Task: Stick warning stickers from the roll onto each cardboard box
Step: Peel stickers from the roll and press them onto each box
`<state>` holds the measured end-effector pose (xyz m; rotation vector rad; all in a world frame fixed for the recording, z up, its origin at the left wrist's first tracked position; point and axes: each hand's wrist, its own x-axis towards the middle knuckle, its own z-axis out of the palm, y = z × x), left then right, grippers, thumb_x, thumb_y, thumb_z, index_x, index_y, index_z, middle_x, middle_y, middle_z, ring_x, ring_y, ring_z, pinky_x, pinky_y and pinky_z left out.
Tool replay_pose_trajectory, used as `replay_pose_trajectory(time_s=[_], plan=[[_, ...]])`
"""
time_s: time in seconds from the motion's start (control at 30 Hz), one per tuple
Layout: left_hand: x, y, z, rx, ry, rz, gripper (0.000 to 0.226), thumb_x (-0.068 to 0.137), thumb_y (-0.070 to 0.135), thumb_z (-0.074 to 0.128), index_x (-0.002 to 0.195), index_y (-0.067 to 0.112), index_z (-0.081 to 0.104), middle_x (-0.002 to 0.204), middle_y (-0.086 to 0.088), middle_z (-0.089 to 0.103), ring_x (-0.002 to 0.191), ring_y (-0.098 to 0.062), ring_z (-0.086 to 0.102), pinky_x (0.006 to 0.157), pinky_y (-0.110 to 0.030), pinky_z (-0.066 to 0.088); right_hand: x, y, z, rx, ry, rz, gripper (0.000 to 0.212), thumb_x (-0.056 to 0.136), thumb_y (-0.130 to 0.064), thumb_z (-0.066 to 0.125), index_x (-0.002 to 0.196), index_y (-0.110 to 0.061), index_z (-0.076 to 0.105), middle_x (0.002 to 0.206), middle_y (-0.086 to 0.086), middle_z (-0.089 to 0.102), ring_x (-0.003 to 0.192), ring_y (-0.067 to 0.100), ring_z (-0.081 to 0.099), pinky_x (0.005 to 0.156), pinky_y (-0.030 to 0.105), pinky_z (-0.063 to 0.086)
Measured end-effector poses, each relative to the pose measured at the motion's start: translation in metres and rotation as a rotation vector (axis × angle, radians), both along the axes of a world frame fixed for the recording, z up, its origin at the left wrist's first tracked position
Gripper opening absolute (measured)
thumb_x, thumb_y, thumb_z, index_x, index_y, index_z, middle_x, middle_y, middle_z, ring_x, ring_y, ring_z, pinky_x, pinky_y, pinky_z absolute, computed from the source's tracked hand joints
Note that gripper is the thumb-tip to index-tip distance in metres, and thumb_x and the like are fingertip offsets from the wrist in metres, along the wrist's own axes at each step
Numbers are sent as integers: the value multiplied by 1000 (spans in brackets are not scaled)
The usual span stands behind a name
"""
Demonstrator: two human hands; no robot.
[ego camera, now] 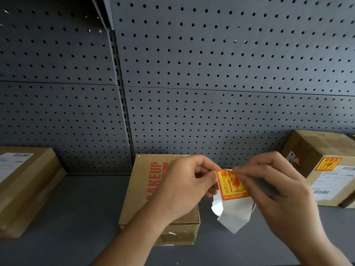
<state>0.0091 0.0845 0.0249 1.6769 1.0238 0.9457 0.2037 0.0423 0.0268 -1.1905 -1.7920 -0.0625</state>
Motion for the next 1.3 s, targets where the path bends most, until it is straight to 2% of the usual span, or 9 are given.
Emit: replay_pose_trajectory(time_s=[0.13, 0.23, 0.37, 0.5, 0.67, 0.8, 0.9, 1.13, 1.3], plan=[[-1, 2, -2, -14, -25, 2, 7, 95, 14, 67, 98, 13, 73, 80, -1, 77, 73, -15, 73, 68, -27, 61, -1, -3, 7, -90, 180, 83, 9, 87, -37, 66, 89, -34, 74, 100, -8, 62, 98, 16, 64, 81, 16, 49], [0, 3, -5, 12, -15, 12, 7, 95, 13, 68, 95, 16, 73, 79, 0, 75, 72, -12, 72, 68, -25, 58, -3, -8, 13, -157, 396, 228, 11, 84, -41, 69, 89, -32, 74, 99, -5, 69, 101, 18, 67, 86, 19, 52], [1, -3, -7, 89, 110, -19, 6, 94, 18, 68, 92, 20, 73, 77, 4, 73, 67, -4, 66, 66, -21, 56, -2, -12, 23, -170, 637, 246, 36, 74, -59, 77, 91, -27, 75, 91, -2, 75, 82, 16, 71, 78, 20, 56], [-1, -9, -8, 93, 228, -99, 9, 95, 23, 67, 97, 26, 75, 83, 8, 73, 77, -12, 67, 72, -31, 56, 4, -8, 34, -141, 836, 314, 37, 69, -56, 83, 91, -28, 73, 88, -5, 73, 80, 19, 67, 81, 37, 56], [-15, -15, -12, 60, 350, -250, 36, 98, 17, 61, 125, 40, 67, 99, 12, 71, 88, -6, 64, 83, -18, 51, -7, 15, 35, -271, 898, 233, 26, 72, -41, 75, 90, -22, 74, 82, -3, 72, 74, 16, 62, 74, 33, 52], [-39, -12, -5, -81, 4, -101, 20, 100, 28, 59, 115, 28, 72, 98, 2, 75, 82, -7, 67, 78, -27, 56, -29, 34, 18, -434, 869, 185, 9, 84, -21, 71, 93, -19, 74, 79, -1, 72, 72, 13, 65, 65, 24, 55], [-53, -8, -7, -169, -194, 20, 34, 88, 44, 64, 106, 16, 73, 94, -10, 75, 80, -17, 67, 76, -32, 56, -55, 44, 6, -504, 859, 192, 8, 91, -8, 67, 98, -10, 71, 79, 4, 71, 68, 11, 67, 58, 17, 56], [-81, 6, -18, -222, -397, 311, 10, 94, 13, 68, 92, 5, 73, 72, -6, 69, 66, -15, 64, 62, -25, 55, -108, 70, -10, -739, 810, 317, 24, 91, -16, 71, 114, -19, 66, 91, 9, 74, 81, 20, 74, 73, 31, 60], [-105, 25, -30, -213, -313, 435, 11, 94, 14, 69, 91, 5, 73, 71, -7, 70, 64, -15, 65, 59, -24, 55, -129, 91, -29, -940, 777, 339, 28, 93, -20, 71, 119, -22, 62, 96, 6, 77, 75, 20, 73, 87, 42, 60]])
